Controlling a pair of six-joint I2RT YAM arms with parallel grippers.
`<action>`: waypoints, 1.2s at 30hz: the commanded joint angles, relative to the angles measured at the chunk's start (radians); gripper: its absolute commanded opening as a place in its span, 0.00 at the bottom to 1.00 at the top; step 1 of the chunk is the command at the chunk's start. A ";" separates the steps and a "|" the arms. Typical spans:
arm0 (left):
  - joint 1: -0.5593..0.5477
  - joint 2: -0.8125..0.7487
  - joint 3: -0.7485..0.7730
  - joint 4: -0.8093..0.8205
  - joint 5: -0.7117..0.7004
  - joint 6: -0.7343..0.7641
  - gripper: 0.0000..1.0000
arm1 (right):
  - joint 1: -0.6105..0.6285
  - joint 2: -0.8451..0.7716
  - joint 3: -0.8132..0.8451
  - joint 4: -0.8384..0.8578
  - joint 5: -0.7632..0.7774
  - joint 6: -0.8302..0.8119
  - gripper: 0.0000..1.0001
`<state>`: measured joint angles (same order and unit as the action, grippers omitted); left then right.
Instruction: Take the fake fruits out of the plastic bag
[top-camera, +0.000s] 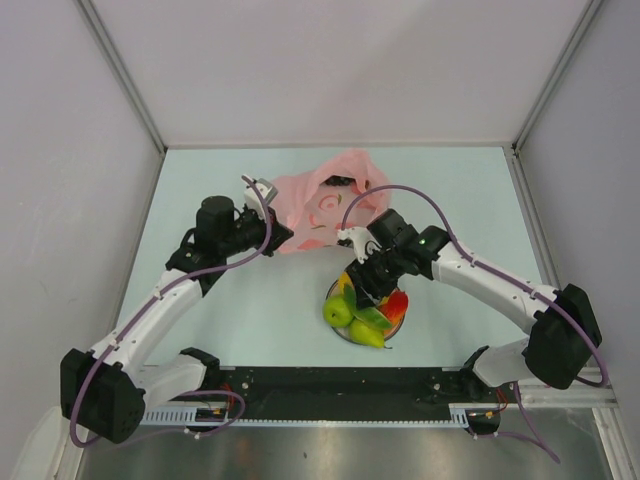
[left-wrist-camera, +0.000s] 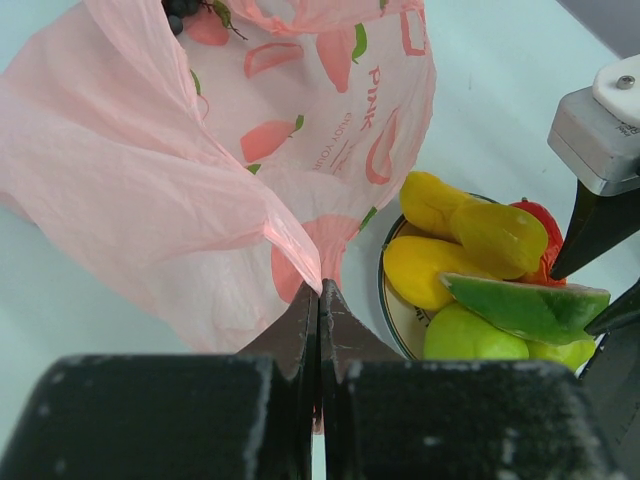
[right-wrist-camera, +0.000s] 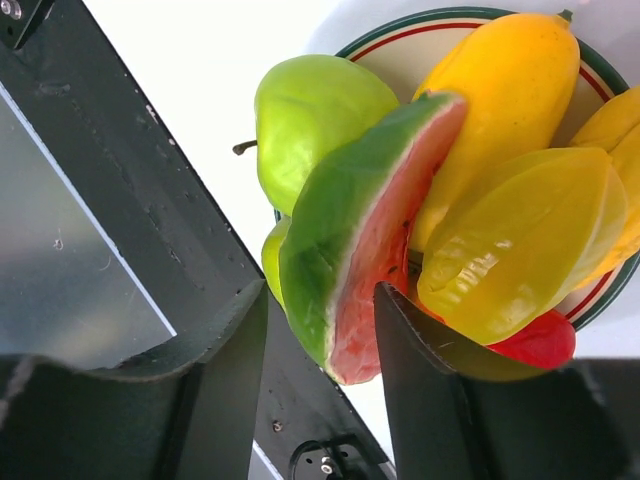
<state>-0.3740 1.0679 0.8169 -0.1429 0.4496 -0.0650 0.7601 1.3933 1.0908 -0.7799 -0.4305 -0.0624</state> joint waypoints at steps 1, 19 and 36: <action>0.007 0.006 0.010 0.031 0.026 -0.021 0.00 | 0.004 -0.033 0.049 -0.002 0.010 0.004 0.52; 0.024 0.053 0.062 -0.027 0.035 0.028 0.00 | -0.234 0.157 0.425 0.191 -0.112 0.023 1.00; 0.104 0.116 0.292 -0.046 0.262 -0.016 0.00 | -0.315 0.734 0.751 0.550 0.056 0.191 0.69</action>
<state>-0.2985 1.2045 1.0462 -0.2287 0.5648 -0.0547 0.4801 2.0579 1.7451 -0.2909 -0.4828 0.0887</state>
